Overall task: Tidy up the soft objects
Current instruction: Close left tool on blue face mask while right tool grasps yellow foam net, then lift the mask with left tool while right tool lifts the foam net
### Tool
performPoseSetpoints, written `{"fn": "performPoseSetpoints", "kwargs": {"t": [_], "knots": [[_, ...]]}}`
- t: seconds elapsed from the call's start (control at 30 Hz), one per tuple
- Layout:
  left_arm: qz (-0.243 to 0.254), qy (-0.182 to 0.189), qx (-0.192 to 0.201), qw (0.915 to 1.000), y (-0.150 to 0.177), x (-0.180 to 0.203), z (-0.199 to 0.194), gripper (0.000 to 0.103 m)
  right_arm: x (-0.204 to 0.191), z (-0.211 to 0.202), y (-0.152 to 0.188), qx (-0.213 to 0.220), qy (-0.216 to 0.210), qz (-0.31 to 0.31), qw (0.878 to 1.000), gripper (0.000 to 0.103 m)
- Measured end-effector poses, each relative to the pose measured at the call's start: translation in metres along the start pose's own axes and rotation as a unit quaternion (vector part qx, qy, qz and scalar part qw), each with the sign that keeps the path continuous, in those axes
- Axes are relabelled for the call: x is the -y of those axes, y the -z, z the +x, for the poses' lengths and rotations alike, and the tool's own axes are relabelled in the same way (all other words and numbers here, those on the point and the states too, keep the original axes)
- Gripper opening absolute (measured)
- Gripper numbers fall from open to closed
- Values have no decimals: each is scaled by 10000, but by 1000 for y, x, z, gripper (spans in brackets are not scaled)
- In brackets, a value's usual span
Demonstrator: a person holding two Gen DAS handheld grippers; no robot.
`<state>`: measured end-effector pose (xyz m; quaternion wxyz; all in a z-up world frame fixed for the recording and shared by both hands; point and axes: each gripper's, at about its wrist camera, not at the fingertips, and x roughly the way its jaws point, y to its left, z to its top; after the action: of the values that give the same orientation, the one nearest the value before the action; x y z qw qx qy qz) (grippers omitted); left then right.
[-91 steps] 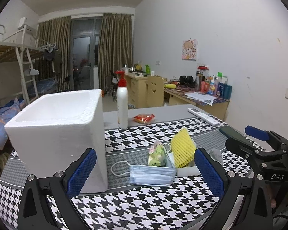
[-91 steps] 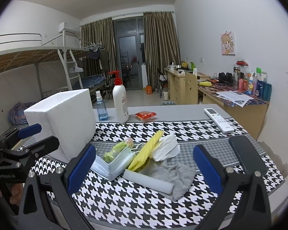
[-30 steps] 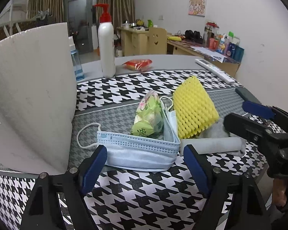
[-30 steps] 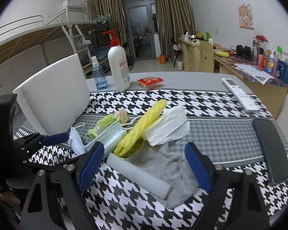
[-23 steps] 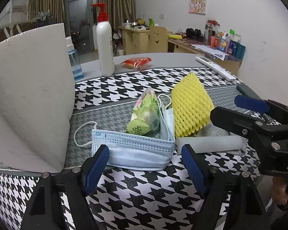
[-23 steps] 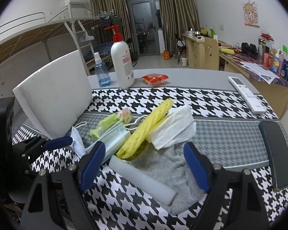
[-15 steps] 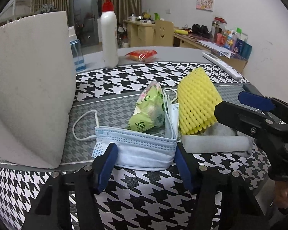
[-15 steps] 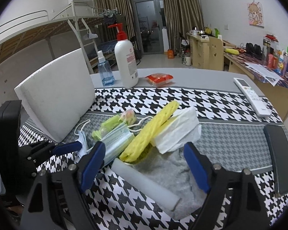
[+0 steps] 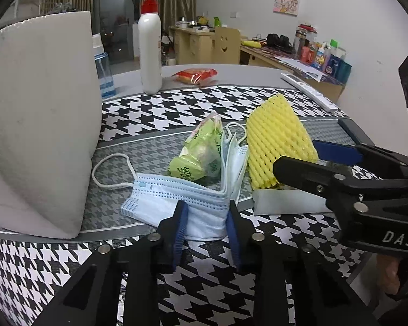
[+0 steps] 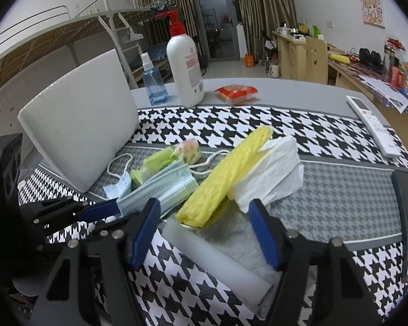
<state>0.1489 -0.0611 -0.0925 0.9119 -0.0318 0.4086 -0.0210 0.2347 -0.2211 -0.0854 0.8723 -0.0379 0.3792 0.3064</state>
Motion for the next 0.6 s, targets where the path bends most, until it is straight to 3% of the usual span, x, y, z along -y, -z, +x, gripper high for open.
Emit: {"fn": "performPoseSetpoints", "kwargs": {"t": [0.3, 0.5, 0.6], "knots": [[-50, 194, -6, 9998, 0, -3, -1, 15, -2, 7, -1, -169, -101, 53, 9998, 52], [-94, 361, 38, 9993, 1, -6, -6, 11, -3, 7, 0, -190, -106, 38, 9998, 22], [-44, 344, 100, 9993, 1, -5, -12, 11, -7, 1, 1, -82, -71, -28, 9999, 17]]}}
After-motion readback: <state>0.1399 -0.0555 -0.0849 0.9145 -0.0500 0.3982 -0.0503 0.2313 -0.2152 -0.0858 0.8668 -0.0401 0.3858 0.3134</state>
